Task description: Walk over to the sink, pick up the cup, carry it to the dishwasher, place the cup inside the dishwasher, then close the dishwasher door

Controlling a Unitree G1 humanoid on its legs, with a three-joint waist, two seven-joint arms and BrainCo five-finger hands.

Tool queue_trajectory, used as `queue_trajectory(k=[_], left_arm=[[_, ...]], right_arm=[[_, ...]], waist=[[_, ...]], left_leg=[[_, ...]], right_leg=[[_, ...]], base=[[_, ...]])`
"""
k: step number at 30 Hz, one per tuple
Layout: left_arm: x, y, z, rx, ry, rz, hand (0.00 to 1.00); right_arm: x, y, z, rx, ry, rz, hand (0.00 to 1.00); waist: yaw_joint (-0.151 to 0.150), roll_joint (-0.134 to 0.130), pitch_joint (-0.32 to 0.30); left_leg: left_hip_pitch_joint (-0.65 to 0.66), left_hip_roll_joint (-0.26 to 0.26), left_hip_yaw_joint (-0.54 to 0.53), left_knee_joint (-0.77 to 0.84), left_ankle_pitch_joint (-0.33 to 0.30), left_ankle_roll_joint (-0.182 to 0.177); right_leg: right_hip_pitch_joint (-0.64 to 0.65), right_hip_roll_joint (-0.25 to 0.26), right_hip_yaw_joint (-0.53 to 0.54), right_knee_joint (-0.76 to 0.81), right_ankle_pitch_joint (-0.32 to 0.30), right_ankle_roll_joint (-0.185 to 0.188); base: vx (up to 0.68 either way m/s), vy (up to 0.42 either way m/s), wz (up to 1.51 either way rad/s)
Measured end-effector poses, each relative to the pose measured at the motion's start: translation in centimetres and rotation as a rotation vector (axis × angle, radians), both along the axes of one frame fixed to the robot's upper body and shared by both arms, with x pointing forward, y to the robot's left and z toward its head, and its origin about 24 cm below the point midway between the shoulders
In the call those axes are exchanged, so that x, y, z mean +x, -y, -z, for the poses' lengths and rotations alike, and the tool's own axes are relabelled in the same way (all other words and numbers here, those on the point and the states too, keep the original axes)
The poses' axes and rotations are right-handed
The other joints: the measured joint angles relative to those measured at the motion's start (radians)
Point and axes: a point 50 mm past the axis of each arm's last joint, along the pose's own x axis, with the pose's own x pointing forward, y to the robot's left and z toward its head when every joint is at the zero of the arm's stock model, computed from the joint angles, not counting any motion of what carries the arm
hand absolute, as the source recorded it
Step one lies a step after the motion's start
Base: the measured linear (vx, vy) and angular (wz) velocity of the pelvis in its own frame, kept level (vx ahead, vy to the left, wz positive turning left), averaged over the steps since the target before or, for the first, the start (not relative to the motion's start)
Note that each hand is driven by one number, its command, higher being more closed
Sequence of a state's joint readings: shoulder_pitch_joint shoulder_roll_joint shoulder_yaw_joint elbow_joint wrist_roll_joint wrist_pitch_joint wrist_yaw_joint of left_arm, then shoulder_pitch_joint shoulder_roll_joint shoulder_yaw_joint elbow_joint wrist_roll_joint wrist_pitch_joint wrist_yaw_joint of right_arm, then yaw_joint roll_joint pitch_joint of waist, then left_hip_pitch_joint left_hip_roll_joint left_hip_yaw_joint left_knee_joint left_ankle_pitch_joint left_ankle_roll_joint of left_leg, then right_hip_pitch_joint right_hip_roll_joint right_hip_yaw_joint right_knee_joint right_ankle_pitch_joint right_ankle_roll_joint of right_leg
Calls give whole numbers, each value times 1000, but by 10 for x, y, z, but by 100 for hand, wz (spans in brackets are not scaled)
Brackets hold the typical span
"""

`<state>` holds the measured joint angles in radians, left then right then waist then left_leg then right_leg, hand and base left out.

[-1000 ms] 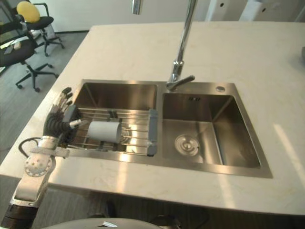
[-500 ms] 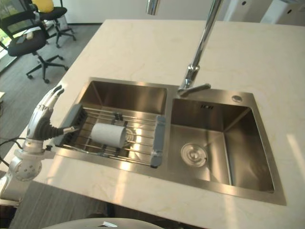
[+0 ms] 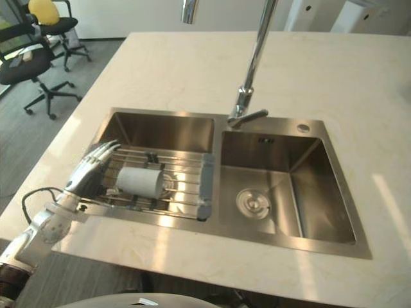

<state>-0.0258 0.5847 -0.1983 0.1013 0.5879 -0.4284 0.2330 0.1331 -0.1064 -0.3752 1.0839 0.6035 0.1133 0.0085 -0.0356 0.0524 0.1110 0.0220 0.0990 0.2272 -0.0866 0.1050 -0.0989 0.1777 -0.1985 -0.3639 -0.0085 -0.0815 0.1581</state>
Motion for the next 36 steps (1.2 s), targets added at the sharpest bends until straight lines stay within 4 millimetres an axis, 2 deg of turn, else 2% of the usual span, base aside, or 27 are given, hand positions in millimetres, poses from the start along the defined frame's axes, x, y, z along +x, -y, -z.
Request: queue_trajectory(k=[4,12,23,29,30,33,36], left_arm=[[-3,6,25,80,-125,33,0],[5,8,35,189,-259,60,0],[15,10,42,220,-385,58,0],[35,14,36,326,-500,109,0],[37,19,35,345,-508,137,100],[39,29,31,355,-508,197,100],[42,30,27,351,-501,199,100]], right_arm=[[-1,0,0,-4,-9,6,0],[-5,4,0,15,-20,122,0],[-13,7,1,16,-37,185,0],[-14,10,1,-2,-35,186,0],[-15,10,0,-5,-34,188,0],[-13,13,0,-10,-21,207,0],[-12,15,-1,-18,-13,208,0]], waist=[[-8,-6,2],[-26,8,2],[-24,18,8],[-59,25,9],[-71,27,10],[-80,39,11],[-90,48,15]], left_leg=[[19,2,27,0,-8,-7],[35,8,61,0,-16,-7],[47,9,85,0,-23,-5],[45,12,108,1,-30,-9],[45,12,110,1,-32,-10],[48,12,126,2,-33,-12],[51,13,130,6,-33,-12]], right_leg=[[0,-1,27,-1,2,4],[-1,1,51,-1,2,3],[-9,-2,77,-1,3,1],[-36,-2,108,6,9,8],[-36,-2,108,6,9,8],[-35,-2,108,1,9,9],[-30,-2,107,-4,9,9]], base=[[31,-13,-18],[-12,-7,-9],[-18,5,-6],[25,3,-17],[79,-11,-4],[70,-11,-6],[30,-7,-3]])
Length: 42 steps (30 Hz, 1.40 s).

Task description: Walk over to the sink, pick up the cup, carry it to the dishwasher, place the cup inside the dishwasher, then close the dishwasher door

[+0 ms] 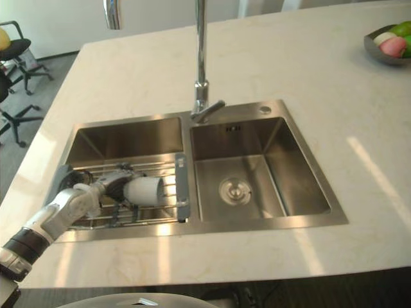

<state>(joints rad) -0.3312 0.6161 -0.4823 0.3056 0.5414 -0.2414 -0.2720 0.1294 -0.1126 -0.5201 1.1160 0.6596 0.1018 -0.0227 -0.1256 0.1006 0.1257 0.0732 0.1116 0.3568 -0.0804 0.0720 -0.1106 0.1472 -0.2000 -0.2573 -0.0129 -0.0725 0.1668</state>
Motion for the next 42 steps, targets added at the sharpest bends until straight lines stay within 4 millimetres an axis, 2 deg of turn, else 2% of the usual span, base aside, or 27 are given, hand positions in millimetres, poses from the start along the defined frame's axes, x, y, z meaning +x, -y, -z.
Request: queue_trajectory(k=[7,14,18,21,23,24,26,29,33,37,39,42], left_arm=[[0,2,-2,-54,30,-2,100],[-3,8,-3,-130,84,8,100],[-12,9,-3,-231,105,-24,100],[-18,4,-22,-340,212,-65,100],[-17,-5,-54,-464,378,-106,100],[-17,-8,-63,-493,423,-114,100],[-22,-17,-90,-595,567,-131,100],[-27,-21,-104,-664,643,-132,100],[-35,-26,-111,-756,689,-167,100],[-43,-39,-125,-1034,697,-246,100],[-47,-53,-135,-1224,720,-302,100],[-57,-75,-134,-1385,780,-427,100]], right_arm=[[1,2,-1,-14,6,0,0],[1,3,-1,-15,13,-3,0],[1,3,-1,-15,27,-6,0],[0,3,-1,-14,28,1,0],[-3,3,-1,-9,27,21,0],[-3,4,-1,-9,28,22,0],[-3,4,-1,-5,39,51,0],[-4,4,-1,-1,45,69,0],[-3,0,0,15,48,96,0],[-9,-8,3,46,22,113,0],[-13,-12,5,65,8,115,0],[-14,-14,6,79,-2,89,0]], waist=[[-17,-1,25],[-16,9,31],[-15,9,35],[-6,8,39],[8,7,39],[16,7,39],[44,6,40],[69,2,41],[79,-8,38],[102,-23,28],[114,-33,18],[122,-40,0]], left_leg=[[8,1,1,-5,-3,0],[9,1,-1,-5,-5,-1],[9,1,-4,0,-5,-1],[9,1,-10,1,-4,-1],[10,1,-31,1,-2,-2],[11,1,-33,1,-2,-2],[11,1,-43,1,1,-1],[11,1,-56,0,4,1],[-12,0,-78,-5,18,5],[-24,1,-82,-5,26,7],[-27,1,-85,-5,30,8],[-40,1,-88,1,33,11]], right_leg=[[7,0,-1,4,0,0],[7,0,-1,3,0,0],[8,0,-4,1,0,1],[12,0,-11,2,0,0],[26,1,-42,4,-2,-2],[28,1,-46,5,-2,-2],[32,1,-59,11,-5,-6],[31,1,-67,28,-14,-7],[18,1,-85,46,-20,-8],[7,1,-84,61,-20,-8],[5,1,-83,66,-20,-8],[-8,1,-83,72,-20,-8]], base=[[-17,3,0],[-11,2,0],[25,-6,-1],[4,-3,5],[-3,-17,22],[-17,-19,18],[-26,-11,11],[-48,-8,12],[-56,-5,18],[-27,3,3],[-29,3,5],[-24,4,2]])
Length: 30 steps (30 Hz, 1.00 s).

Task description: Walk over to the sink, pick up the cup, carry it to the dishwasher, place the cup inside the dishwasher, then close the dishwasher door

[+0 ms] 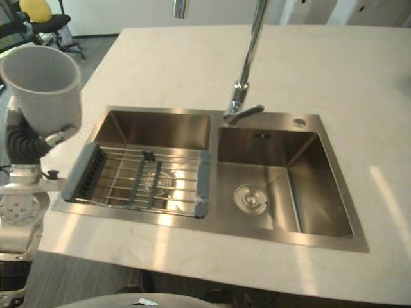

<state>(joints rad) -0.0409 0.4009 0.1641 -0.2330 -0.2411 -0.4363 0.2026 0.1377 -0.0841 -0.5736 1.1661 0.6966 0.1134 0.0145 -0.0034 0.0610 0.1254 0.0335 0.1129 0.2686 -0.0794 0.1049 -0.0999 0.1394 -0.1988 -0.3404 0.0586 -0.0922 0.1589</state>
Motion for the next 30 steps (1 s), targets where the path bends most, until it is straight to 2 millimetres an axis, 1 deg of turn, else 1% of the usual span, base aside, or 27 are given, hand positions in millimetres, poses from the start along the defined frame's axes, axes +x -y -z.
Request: queue_trajectory(k=[3,4,5,6,7,8,9,10,11,12,13,14,15,16,17,18,19,20,21,22,23,24,25,26,27,29,30], left_arm=[[-9,-15,7,-105,5,-113,100],[-13,-22,10,-150,9,-171,100],[-20,-30,15,-194,7,-234,100],[-24,-34,19,-212,2,-268,100],[-32,-42,24,-239,-6,-330,100],[-38,-48,27,-253,-11,-371,100],[-45,-54,31,-264,-23,-417,100],[-47,-56,33,-267,-28,-433,100],[-54,-60,35,-265,-33,-465,100],[-57,-62,35,-263,-36,-480,100],[-59,-65,35,-248,-33,-498,100],[-59,-66,32,-240,-19,-493,100],[-58,-65,30,-232,-9,-482,100],[-58,-65,30,-229,-6,-478,100],[-58,-64,29,-226,-2,-470,100],[-60,-63,23,-212,30,-463,100],[-61,-63,21,-224,61,-469,100],[-61,-63,19,-243,84,-476,100],[-64,-67,14,-244,130,-497,100],[-66,-69,12,-244,146,-504,100],[-63,-65,8,-245,168,-478,100],[-58,-61,4,-242,185,-445,100],[-54,-58,-7,-231,254,-413,100],[-50,-58,-21,-219,334,-395,100],[-45,-53,-23,-229,340,-370,100],[-38,-48,-21,-227,314,-344,100],[-31,-42,-24,-219,301,-298,100]], right_arm=[[0,-1,0,-3,-9,-30,0],[0,-2,0,5,-13,-48,0],[0,-2,1,17,-18,-56,0],[0,-2,0,20,-22,-71,0],[0,-3,0,23,-28,-130,0],[2,-3,0,25,-23,-175,0],[2,-2,0,29,-26,-211,0],[2,-1,0,30,-29,-224,0],[2,0,-1,37,-33,-238,0],[1,0,0,42,-38,-245,0],[-3,-1,0,47,-45,-246,0],[-8,1,0,50,-47,-243,0],[-15,3,-1,45,-61,-238,0],[-17,7,-2,34,-66,-238,0],[-19,22,-6,-5,-75,-242,0],[-22,36,-10,-41,-82,-240,0],[-19,40,-11,-56,-72,-241,0],[-18,36,-10,-51,-61,-232,0],[-9,31,-9,-50,-24,-199,0],[-9,30,-8,-46,-21,-199,0],[-9,34,-10,-58,-11,-190,0],[-9,35,-11,-61,21,-175,0],[-3,31,-11,-62,79,-156,0],[0,9,-5,-6,74,-153,0],[0,7,-5,-5,63,-158,0],[-1,15,-7,-22,64,-165,0],[-3,21,-9,-43,62,-168,0]], waist=[[9,-5,-3],[13,-11,-1],[23,-11,0],[31,-10,0],[39,-6,0],[49,-3,2],[57,-1,2],[61,2,3],[66,11,8],[63,11,7],[48,11,7],[36,4,7],[37,16,16],[39,31,22],[50,79,28],[52,128,33],[21,150,28],[0,126,14],[21,92,22],[29,92,21],[31,111,18],[22,117,21],[-12,119,11],[-27,85,17],[-15,75,15],[-25,74,14],[-28,72,16]], left_leg=[[-18,1,-22,15,-1,3],[-68,8,-39,93,-32,5],[-113,20,-57,177,-69,7],[-131,27,-65,212,-83,7],[-156,37,-81,256,-102,8],[-163,39,-91,258,-103,8],[-172,37,-104,245,-92,8],[-174,34,-111,229,-81,10],[-181,26,-119,177,-58,35],[-184,24,-101,150,-53,60],[-188,32,-17,118,-63,135],[-190,42,93,112,-92,210],[-195,55,199,132,-127,255],[-198,66,241,156,-138,273],[-208,88,265,185,-104,305],[-226,100,226,175,16,337],[-249,79,196,158,-10,312],[-265,49,253,151,-116,303],[-256,45,352,323,-99,285],[-231,53,384,389,-81,297],[-194,42,416,381,-22,260],[-187,20,423,336,14,291],[-186,-33,358,172,115,261],[-176,-22,397,272,-37,273],[-145,11,464,375,-136,231],[-68,3,510,302,-103,171],[-35,-39,517,199,-86,153]], right_leg=[[-3,2,-9,2,0,0],[-4,2,-25,3,0,0],[-3,8,-36,4,0,0],[-2,11,-39,5,-1,0],[-2,19,-53,9,-6,-2],[-4,22,-62,20,-14,-3],[-10,22,-80,37,-30,-13],[-17,21,-91,48,-36,-13],[-28,16,-120,74,-50,-18],[-32,12,-144,84,-56,-18],[-26,4,-208,85,-49,-19],[-1,-5,-283,70,-38,-20],[10,-24,-338,77,-39,-22],[16,-30,-359,94,-43,-24],[20,-30,-391,141,-62,-23],[4,-11,-374,178,-140,-42],[1,32,-326,148,-145,-51],[-2,15,-355,99,-120,-46],[-42,-70,-384,161,-111,-40],[-50,-90,-389,193,-112,-44],[-67,-118,-403,297,-125,-73],[-106,-163,-418,404,-141,-136],[-172,-126,-420,378,-191,-151],[-179,-110,-450,245,-95,-114],[-187,-139,-500,287,-91,-129],[-192,-176,-541,350,-99,-142],[-180,-215,-599,408,-105,-152]], base=[[-31,-5,16],[-47,-10,36],[-52,-10,34],[-67,-14,28],[-72,-18,26],[-91,-26,41],[-75,-25,39],[-82,-30,53],[-83,-23,55],[-89,-33,108],[-26,-34,160],[-2,6,201],[24,40,158],[0,65,116],[-51,36,91],[-107,3,135],[-141,-2,177],[-55,-5,164],[7,-4,102],[66,-15,58],[28,14,76],[-88,71,138],[-193,34,161],[-177,-30,144],[-68,-56,98],[-16,44,89],[-70,129,110]])
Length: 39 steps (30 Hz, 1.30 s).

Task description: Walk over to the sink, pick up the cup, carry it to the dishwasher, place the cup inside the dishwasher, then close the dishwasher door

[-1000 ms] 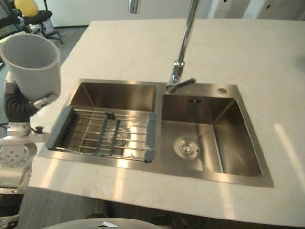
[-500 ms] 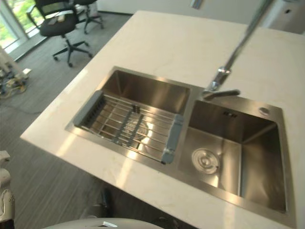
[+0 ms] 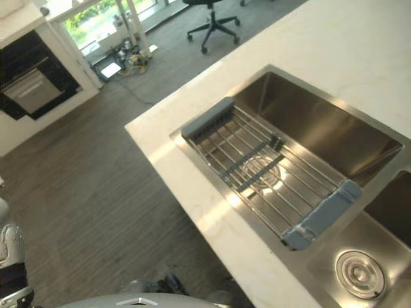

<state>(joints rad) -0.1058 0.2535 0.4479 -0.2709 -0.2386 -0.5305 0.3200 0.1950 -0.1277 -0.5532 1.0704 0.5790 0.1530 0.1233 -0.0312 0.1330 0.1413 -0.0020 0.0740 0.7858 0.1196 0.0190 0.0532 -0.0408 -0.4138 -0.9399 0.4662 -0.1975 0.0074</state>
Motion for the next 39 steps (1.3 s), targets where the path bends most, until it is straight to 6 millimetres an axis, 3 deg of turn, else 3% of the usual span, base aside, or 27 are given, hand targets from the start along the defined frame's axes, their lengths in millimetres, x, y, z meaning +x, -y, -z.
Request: queue_trajectory(k=[3,6,8,9,10,11,14,15,16,17,18,19,21,23,25,28,29,34,39], left_arm=[[2,4,4,-12,-16,36,100],[2,8,26,-75,-129,94,100],[4,20,41,-114,-195,156,100],[10,33,49,-131,-226,229,100],[13,40,52,-137,-239,266,100],[18,53,59,-137,-269,335,100],[25,79,68,-124,-310,479,100],[25,84,69,-121,-317,498,100],[27,90,72,-127,-334,532,100],[27,92,71,-119,-340,548,100],[27,93,72,-126,-352,573,100],[27,94,78,-155,-382,584,100],[23,100,92,-210,-458,628,100],[23,108,108,-224,-543,668,100],[24,114,118,-222,-591,697,100],[24,118,126,-218,-627,721,100],[25,121,142,-197,-678,760,100],[25,121,142,-197,-677,758,100],[29,117,149,-202,-703,740,100]], right_arm=[[-3,2,0,-18,-31,-8,0],[0,-1,1,-19,-50,-29,0],[-8,-1,1,-24,-78,-43,0],[-15,-5,2,-17,-88,-32,0],[-18,-8,3,-12,-95,-33,0],[-26,-16,5,5,-105,-42,0],[-48,-30,7,24,-120,-49,0],[-50,-30,6,18,-122,-52,0],[-50,-30,6,5,-114,-79,0],[-46,-34,7,11,-100,-118,0],[-36,-31,6,-3,-75,-185,0],[-31,-29,6,-7,-70,-213,0],[-8,-18,3,-42,-16,-298,0],[29,-14,-1,-52,72,-419,0],[50,-22,-4,-32,130,-479,0],[56,-29,-3,7,147,-504,0],[56,-37,-2,69,118,-626,0],[56,-37,-2,70,117,-625,0],[53,-39,-1,81,117,-586,0]], waist=[[8,-1,0],[42,-40,25],[44,-40,25],[33,-39,26],[31,-39,26],[16,-42,28],[-14,-65,30],[-15,-68,31],[-15,-76,30],[-15,-125,24],[-14,-130,36],[-14,-132,29],[1,-103,1],[22,-80,1],[21,-92,2],[22,-118,1],[6,-151,-2],[6,-152,-2],[3,-153,2]], left_leg=[[49,-42,-33,-134,1,-21],[57,-86,-121,-186,22,-21],[62,-103,-202,-195,22,-13],[59,-104,-276,-195,23,6],[53,-104,-317,-194,27,9],[39,-108,-410,-193,31,10],[15,-133,-543,-195,22,23],[14,-136,-550,-198,22,23],[13,-152,-571,-203,-2,-9],[0,-173,-556,-148,-3,8],[-35,-186,-531,-76,10,63],[-28,-190,-529,-82,3,54],[-24,-178,-515,-129,18,38],[3,-153,-489,-188,73,30],[21,-139,-488,-201,85,32],[23,-122,-485,-203,95,25],[51,-100,-488,-206,89,-5],[46,-98,-489,-205,90,-4],[8,-84,-489,-198,109,-10]], right_leg=[[47,-12,-64,35,-5,3],[81,-15,-40,21,20,1],[70,-13,111,59,51,-46],[44,23,269,74,15,-43],[36,58,355,62,-12,-27],[30,133,522,33,-51,-9],[27,251,769,-24,-102,58],[28,262,786,-37,-106,68],[32,274,795,-85,-103,73],[30,228,790,-135,-107,64],[24,199,776,-103,-72,122],[29,191,776,-101,-65,123],[44,208,767,-165,-35,108],[83,243,754,-258,25,109],[117,262,746,-297,42,104],[131,282,745,-328,50,91],[187,310,733,-391,59,76],[187,313,733,-400,65,74],[190,336,725,-468,114,64]], base=[[-170,192,97],[-146,66,80],[-59,65,118],[-44,62,149],[-45,38,197],[-21,-15,176],[23,-32,219],[57,-34,177],[88,-23,133],[95,-51,146],[77,-54,96],[67,-70,77],[70,-46,23],[55,-100,-7],[22,-121,-4],[15,-101,-6],[10,-47,-4],[0,0,0],[-10,-22,3]])
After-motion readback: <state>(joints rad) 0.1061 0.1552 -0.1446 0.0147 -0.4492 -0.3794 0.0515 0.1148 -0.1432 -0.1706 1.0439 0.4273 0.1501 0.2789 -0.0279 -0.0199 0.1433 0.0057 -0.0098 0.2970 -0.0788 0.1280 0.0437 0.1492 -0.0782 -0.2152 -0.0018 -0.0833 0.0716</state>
